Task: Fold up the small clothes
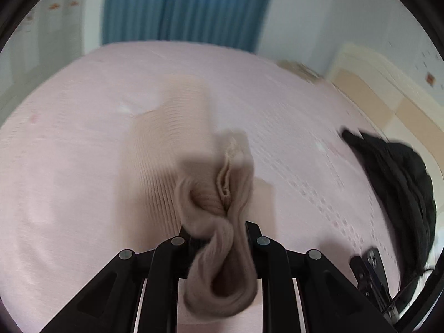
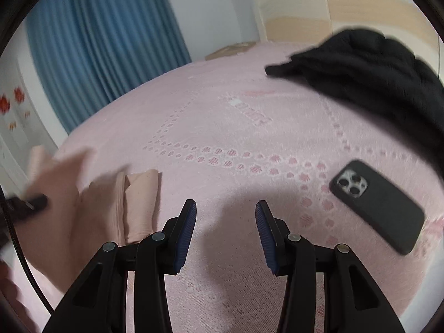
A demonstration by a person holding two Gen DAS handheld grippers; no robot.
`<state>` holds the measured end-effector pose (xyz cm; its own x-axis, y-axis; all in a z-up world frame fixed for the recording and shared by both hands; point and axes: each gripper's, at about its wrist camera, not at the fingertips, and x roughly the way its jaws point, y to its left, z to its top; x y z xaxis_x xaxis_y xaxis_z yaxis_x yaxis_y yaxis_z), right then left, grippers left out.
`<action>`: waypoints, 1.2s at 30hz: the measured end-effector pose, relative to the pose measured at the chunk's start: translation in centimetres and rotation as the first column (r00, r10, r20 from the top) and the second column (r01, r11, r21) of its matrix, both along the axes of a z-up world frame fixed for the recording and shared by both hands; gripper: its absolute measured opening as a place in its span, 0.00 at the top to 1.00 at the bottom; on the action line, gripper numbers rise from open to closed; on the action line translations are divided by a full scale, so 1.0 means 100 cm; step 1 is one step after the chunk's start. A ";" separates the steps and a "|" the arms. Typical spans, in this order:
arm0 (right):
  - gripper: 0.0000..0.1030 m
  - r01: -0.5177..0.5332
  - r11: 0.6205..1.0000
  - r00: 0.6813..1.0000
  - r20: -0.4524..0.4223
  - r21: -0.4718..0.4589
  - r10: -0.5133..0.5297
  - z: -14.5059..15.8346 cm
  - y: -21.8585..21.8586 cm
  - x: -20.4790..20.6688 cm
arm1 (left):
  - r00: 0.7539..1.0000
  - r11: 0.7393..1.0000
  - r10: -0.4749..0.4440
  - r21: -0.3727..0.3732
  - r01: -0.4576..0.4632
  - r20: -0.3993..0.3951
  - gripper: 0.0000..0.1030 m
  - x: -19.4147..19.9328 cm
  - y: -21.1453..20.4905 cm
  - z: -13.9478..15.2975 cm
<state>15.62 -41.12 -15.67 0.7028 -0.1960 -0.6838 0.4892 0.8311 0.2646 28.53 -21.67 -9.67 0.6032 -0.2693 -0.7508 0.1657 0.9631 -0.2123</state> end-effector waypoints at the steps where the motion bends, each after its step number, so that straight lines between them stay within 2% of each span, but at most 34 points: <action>1: 0.57 0.009 1.000 1.000 -0.007 0.005 -0.009 -0.002 -0.003 0.000 | 1.000 1.000 -0.024 0.002 0.024 -0.019 0.84 0.000 -0.009 -0.009; 4: 0.57 0.013 1.000 1.000 -0.008 0.014 -0.013 -0.004 -0.006 0.000 | 0.992 0.996 -0.084 0.026 0.087 -0.090 0.83 -0.006 -0.029 -0.037; 7: 0.57 0.008 1.000 1.000 -0.009 0.016 -0.008 -0.005 -0.007 0.003 | 0.992 0.993 -0.109 0.045 0.112 -0.070 0.80 -0.017 -0.032 -0.044; 12: 0.57 -0.021 1.000 1.000 -0.009 0.016 0.022 -0.005 0.000 0.009 | 0.984 0.988 -0.136 -0.086 0.127 -0.114 0.70 -0.012 -0.019 -0.042; 16: 0.57 -0.049 0.999 0.999 -0.009 -0.011 0.049 -0.002 0.009 0.011 | 0.979 0.971 -0.148 -0.208 0.117 -0.141 0.62 -0.005 0.002 -0.040; 22: 0.57 -0.067 0.998 0.998 -0.004 0.017 0.067 -0.004 0.007 0.012 | 0.978 0.944 -0.173 -0.305 0.129 -0.120 0.53 -0.004 0.011 -0.033; 24: 0.57 -0.074 0.996 0.997 0.008 0.047 0.073 -0.004 0.005 0.012 | 0.980 0.944 -0.180 -0.295 0.148 -0.083 0.51 -0.008 0.021 -0.028; 25: 0.57 -0.079 0.995 0.997 0.015 0.063 0.078 -0.004 0.004 0.013 | 0.984 0.948 -0.170 -0.283 0.147 -0.056 0.45 -0.010 0.027 -0.024; 28: 0.57 -0.123 0.983 0.992 0.041 0.140 0.118 -0.006 0.004 0.016 | 0.994 0.966 -0.108 -0.236 0.105 -0.003 0.41 -0.015 0.060 -0.018; 32: 0.57 -0.206 0.953 0.977 0.102 0.222 0.187 -0.004 0.014 0.018 | 1.000 0.988 -0.027 -0.150 0.025 -0.007 0.41 -0.018 0.098 -0.026; 34: 0.54 -0.258 0.933 0.962 0.156 0.252 0.224 0.002 0.024 0.019 | 1.000 0.990 -0.015 -0.141 0.013 -0.016 0.41 -0.020 0.113 -0.036; 36: 0.48 -0.314 0.912 0.942 0.204 0.263 0.266 0.008 0.035 0.020 | 0.999 0.990 -0.009 -0.144 0.004 -0.033 0.41 -0.022 0.123 -0.049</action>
